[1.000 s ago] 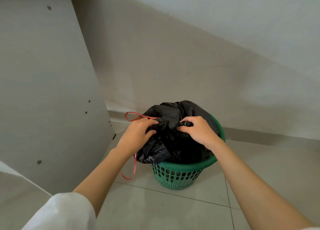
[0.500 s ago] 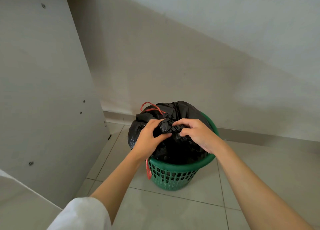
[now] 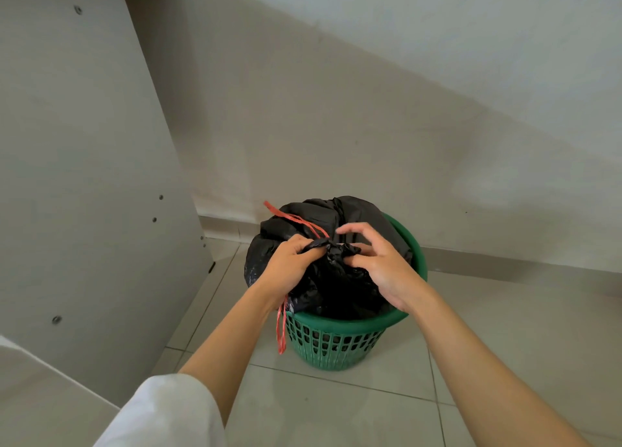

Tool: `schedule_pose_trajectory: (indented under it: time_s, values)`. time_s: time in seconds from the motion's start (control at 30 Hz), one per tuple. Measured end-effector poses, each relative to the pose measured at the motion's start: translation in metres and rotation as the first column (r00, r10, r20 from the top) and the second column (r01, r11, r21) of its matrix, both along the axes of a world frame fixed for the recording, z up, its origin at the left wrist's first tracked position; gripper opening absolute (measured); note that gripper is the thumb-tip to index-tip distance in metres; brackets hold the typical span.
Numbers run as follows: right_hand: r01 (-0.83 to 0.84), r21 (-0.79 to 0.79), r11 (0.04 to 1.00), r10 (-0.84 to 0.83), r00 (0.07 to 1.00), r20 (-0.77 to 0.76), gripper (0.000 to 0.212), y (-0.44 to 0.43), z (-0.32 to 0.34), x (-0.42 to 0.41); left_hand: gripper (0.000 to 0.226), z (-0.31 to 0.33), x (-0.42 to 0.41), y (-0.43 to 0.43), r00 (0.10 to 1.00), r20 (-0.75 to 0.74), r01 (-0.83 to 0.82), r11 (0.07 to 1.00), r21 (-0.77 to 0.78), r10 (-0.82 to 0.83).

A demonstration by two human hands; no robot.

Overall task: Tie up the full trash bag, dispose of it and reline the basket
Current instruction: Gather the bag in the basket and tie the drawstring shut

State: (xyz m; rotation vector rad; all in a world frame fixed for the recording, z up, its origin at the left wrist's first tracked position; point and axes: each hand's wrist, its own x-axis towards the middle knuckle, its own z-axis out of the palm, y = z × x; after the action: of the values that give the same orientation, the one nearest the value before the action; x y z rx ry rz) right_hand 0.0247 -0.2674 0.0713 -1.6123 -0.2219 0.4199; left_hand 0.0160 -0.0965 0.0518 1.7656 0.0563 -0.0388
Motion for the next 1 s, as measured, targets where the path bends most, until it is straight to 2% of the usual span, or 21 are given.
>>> schedule_pose_trajectory:
  time_s: [0.07,0.13,0.27,0.33,0.4,0.47,0.53,0.57,0.63,0.73,0.77,0.8,0.87,0.93,1.0]
  values:
    - [0.223,0.004,0.975,-0.223,0.975,0.009,0.026,0.002,-0.009,0.001,0.023,-0.002,0.003,-0.001,0.999,-0.035,-0.016,0.999,-0.033,0.015]
    - [0.436,-0.030,0.899,-0.435,0.900,0.042,0.018,0.004,-0.015,0.005,0.019,-0.003,0.004,-0.003,0.998,-0.057,0.033,0.998,-0.049,-0.036]
    - [0.562,-0.061,0.825,-0.556,0.826,0.090,0.008,0.016,-0.012,0.009,0.019,0.002,-0.001,-0.007,0.988,-0.091,0.119,0.988,-0.098,-0.128]
    - [0.526,-0.078,0.847,-0.509,0.844,0.171,0.008,0.020,-0.005,0.007,0.019,0.003,-0.001,-0.007,0.993,-0.086,0.071,0.993,-0.097,-0.080]
    - [0.386,-0.051,0.921,-0.374,0.913,0.161,0.008,0.021,0.001,0.004,0.015,0.000,0.001,-0.004,0.998,-0.039,-0.047,0.997,-0.055,0.045]
    - [0.196,-0.054,0.979,-0.189,0.975,0.117,0.029,0.017,0.002,0.000,0.011,-0.004,0.003,-0.002,0.988,0.018,-0.153,0.988,-0.033,0.154]
    - [0.102,-0.232,0.967,-0.053,0.977,0.209,0.050,0.013,-0.004,-0.002,0.010,-0.005,0.002,-0.005,0.977,0.046,-0.208,0.978,-0.030,0.209]
    - [0.103,-0.296,0.950,-0.020,0.963,0.270,0.050,0.012,-0.006,-0.003,0.009,-0.005,0.001,-0.006,0.975,0.050,-0.216,0.976,-0.039,0.218]
    - [0.131,-0.306,0.943,-0.017,0.937,0.349,0.037,0.011,-0.009,-0.002,0.009,-0.004,-0.002,-0.006,0.982,0.032,-0.183,0.978,-0.098,0.186]
    - [0.146,-0.240,0.960,-0.061,0.942,0.329,0.017,0.007,-0.010,0.001,0.035,-0.003,-0.009,0.002,0.998,-0.031,-0.059,0.973,-0.221,0.053]
    - [0.148,-0.226,0.963,-0.073,0.948,0.309,0.015,0.007,-0.011,0.002,0.045,-0.003,-0.012,0.006,1.000,-0.015,-0.026,0.978,-0.209,0.024]
    - [0.160,-0.221,0.962,-0.090,0.951,0.296,0.015,0.008,-0.012,0.003,0.052,-0.002,-0.016,0.008,0.999,0.041,-0.010,0.989,-0.147,0.016]
    - [0.214,-0.197,0.957,-0.160,0.953,0.257,0.022,0.012,-0.014,0.005,0.051,-0.005,-0.025,0.006,0.965,0.260,-0.051,0.994,0.101,0.023]
    - [0.269,-0.145,0.952,-0.241,0.953,0.182,0.024,0.016,-0.016,0.009,0.048,-0.011,-0.034,-0.001,0.877,0.474,-0.127,0.912,0.390,-0.081]
    - [0.300,-0.095,0.949,-0.288,0.949,0.125,0.017,0.018,-0.019,0.013,0.055,-0.022,-0.039,-0.005,0.819,0.533,-0.190,0.777,0.600,-0.211]
